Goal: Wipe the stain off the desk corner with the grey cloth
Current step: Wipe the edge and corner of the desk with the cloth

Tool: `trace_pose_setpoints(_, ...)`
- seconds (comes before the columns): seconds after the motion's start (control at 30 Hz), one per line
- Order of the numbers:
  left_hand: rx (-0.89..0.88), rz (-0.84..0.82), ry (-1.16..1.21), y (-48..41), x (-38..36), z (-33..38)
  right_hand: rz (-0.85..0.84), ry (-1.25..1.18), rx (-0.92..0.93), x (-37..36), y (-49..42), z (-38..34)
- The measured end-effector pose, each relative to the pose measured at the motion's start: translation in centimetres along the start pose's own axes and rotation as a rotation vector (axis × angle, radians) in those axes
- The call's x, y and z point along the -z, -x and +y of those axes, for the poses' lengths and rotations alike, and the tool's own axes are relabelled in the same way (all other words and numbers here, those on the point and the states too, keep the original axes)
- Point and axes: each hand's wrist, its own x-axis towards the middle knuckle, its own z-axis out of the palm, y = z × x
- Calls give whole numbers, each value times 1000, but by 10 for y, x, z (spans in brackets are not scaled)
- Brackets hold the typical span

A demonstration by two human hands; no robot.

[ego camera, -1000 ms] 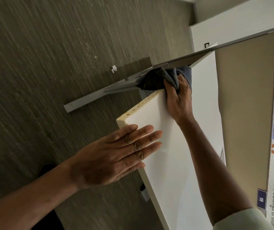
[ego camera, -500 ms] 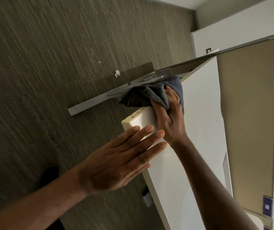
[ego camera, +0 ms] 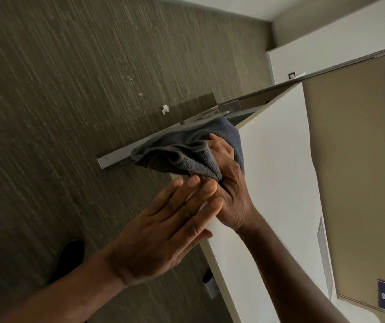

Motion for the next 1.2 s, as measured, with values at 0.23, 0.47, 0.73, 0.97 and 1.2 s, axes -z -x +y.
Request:
trace_pose_setpoints(0.23,-4,37,-34,1,1,2,-92,-133,27,-1,1,-7)
trace_pose_setpoints(0.47,1,66,-51,3,1,6,-65,-157,76,-7,5,-12)
trace_pose_setpoints(0.73,15,66,-70,4,-1,8,14,-223,103,-8,7,-11)
trace_pose_setpoints(0.97,31,49,-93,5,0,12,123,-360,15,-12,11,-21)
trace_pose_setpoints(1.2,82,6,-105,7,2,17,143,-381,81,-7,9,-8)
